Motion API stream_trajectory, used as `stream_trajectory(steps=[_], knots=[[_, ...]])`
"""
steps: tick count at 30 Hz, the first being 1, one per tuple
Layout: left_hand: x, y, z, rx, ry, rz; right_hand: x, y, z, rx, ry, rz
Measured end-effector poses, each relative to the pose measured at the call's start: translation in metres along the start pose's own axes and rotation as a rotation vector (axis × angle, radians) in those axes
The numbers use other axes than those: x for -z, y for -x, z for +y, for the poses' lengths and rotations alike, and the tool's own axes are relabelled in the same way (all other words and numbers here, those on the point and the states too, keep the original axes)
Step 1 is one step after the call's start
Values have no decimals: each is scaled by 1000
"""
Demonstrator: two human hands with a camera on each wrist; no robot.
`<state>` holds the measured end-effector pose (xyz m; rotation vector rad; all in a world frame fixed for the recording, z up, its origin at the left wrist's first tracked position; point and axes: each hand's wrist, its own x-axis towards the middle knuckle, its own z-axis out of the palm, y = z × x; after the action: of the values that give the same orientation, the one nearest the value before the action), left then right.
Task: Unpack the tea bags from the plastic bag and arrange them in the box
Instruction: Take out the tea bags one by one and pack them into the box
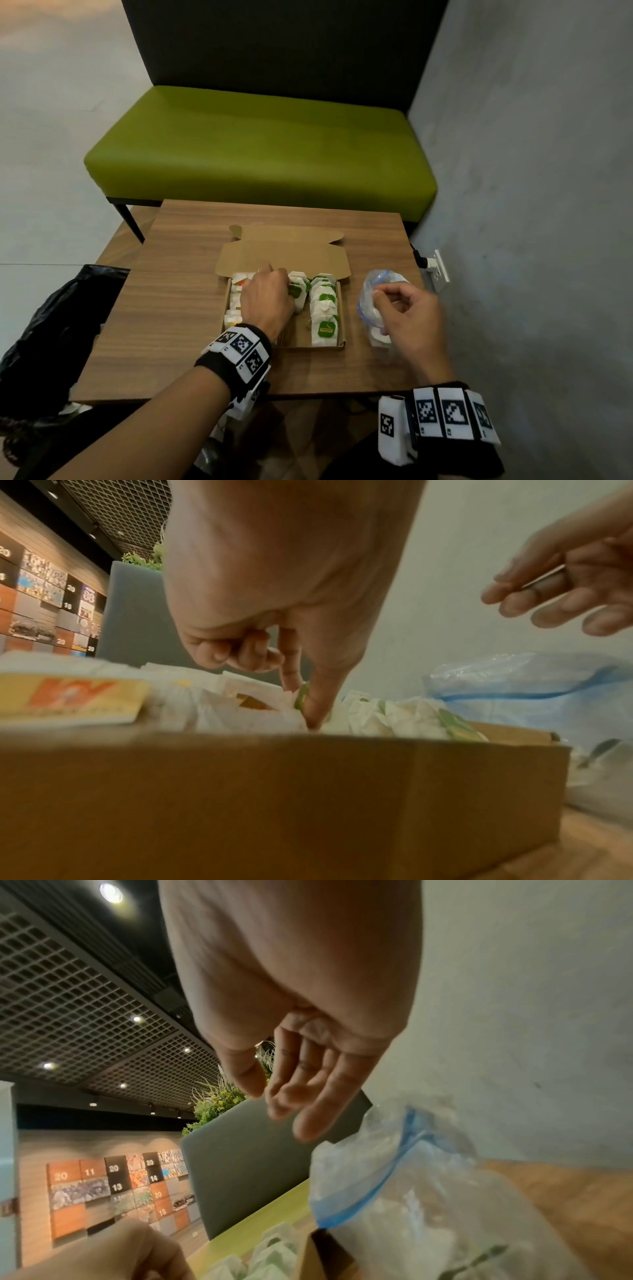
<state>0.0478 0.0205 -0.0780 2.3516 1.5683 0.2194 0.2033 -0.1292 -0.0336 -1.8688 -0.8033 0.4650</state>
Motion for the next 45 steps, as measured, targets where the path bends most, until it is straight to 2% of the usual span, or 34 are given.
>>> stream_trajectory(steps=[3, 5, 7, 10, 12, 15, 17, 19, 23, 26, 30, 32, 33, 36, 38, 39, 41, 45], knots=[[6, 2, 2, 11, 39, -9, 14, -11, 10, 42, 372, 183], [13, 5, 10, -25, 62, 28, 22, -21, 21, -95, 569, 162], [18, 11, 27, -131, 117, 66, 23, -30, 32, -212, 554, 81], [16, 19, 66, -305, 177, 63, 20, -34, 42, -205, 492, -14], [10, 20, 88, -375, 180, -23, 20, -30, 41, -181, 478, -18], [4, 18, 107, -483, 30, -233, 26, -19, 43, -79, 492, 9], [0, 19, 109, -509, -69, -363, 30, -10, 43, -27, 501, 12], [-4, 22, 107, -522, -100, -420, 33, -5, 48, -3, 559, -12], [-8, 37, 101, -570, -41, -362, 37, 3, 53, -54, 649, 7], [-10, 47, 102, -535, 79, -370, 39, 8, 41, -27, 665, 86], [-11, 52, 108, -478, 165, -345, 31, 24, 2, 144, 878, 152], [-10, 52, 110, -473, 189, -325, 27, 29, -6, 234, 848, 177], [-9, 52, 111, -471, 194, -321, 28, 30, -5, 205, 821, 197], [-3, 51, 108, -461, 240, -294, 42, 26, 6, -46, 672, 300], [2, 53, 103, -461, 358, -249, 54, 23, 17, -201, 479, 282], [4, 56, 100, -453, 432, -234, 59, 22, 23, -227, 341, 252], [6, 64, 94, -389, 612, -241, 64, 25, 33, -219, 134, 202], [3, 84, 84, -157, 926, -227, 63, 46, 41, -185, -9, 107]])
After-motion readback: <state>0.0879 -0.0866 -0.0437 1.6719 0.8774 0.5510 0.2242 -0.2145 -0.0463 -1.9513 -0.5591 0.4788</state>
